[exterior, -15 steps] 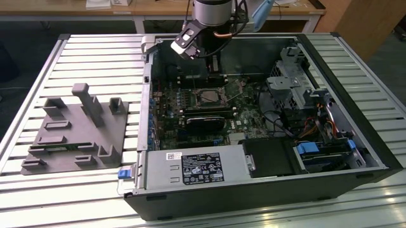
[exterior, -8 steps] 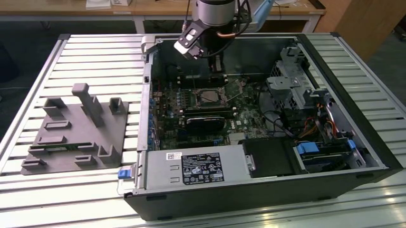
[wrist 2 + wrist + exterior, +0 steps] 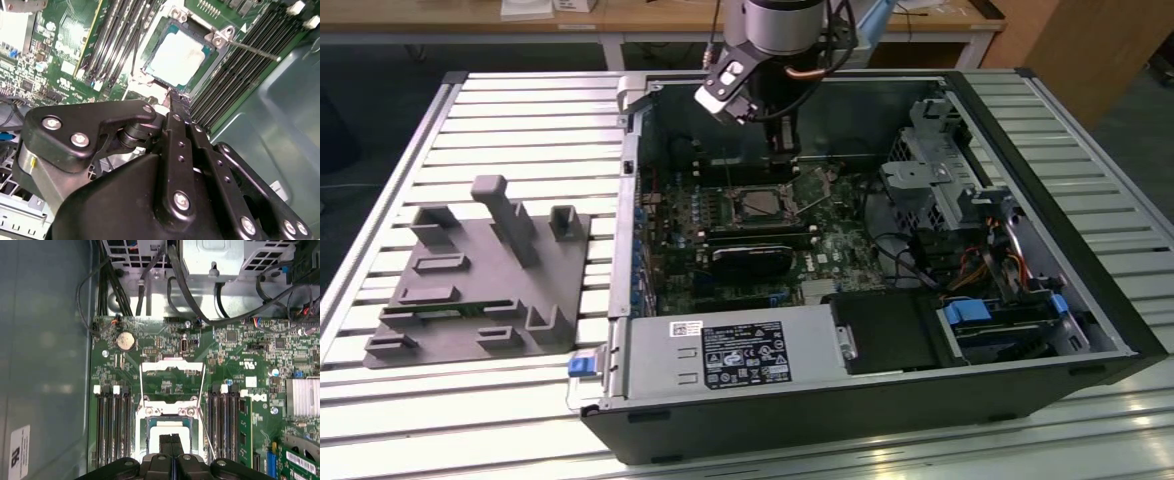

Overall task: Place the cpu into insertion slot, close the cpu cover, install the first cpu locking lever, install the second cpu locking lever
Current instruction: 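Close the cpu cover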

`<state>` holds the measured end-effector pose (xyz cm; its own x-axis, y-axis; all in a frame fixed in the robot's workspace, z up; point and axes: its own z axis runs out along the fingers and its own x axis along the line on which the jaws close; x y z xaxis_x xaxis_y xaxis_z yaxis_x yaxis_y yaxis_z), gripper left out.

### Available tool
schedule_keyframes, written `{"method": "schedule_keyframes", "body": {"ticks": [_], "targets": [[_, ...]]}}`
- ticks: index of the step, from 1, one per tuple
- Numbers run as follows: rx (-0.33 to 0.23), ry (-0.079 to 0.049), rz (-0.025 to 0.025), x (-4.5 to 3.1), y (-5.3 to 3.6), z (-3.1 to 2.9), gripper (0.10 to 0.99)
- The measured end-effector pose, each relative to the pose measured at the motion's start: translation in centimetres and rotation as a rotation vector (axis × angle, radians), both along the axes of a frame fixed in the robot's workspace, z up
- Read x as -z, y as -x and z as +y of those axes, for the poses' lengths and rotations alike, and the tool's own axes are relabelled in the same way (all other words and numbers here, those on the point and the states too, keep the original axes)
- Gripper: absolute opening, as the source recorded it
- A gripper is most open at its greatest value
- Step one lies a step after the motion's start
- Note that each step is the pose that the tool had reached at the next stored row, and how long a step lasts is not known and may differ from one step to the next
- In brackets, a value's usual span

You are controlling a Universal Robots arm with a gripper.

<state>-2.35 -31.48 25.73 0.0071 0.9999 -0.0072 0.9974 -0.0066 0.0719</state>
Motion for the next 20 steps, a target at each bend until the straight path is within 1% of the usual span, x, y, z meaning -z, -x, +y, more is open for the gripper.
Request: {"method": "schedule_keyframes", "body": {"ticks": [8, 15, 16, 20], "targets": [[0.000, 0.000, 0.0000, 0.00, -1.69, 0.02, 0.106], [0.000, 0.000, 0.0000, 0.00, -2.99, 0.05, 0.106], [0.000, 0.000, 0.0001, -0.01, -4.06, 0.07, 0.106], [0.000, 0.000, 0.0000, 0.00, -4.95, 0.09, 0.106]]}}
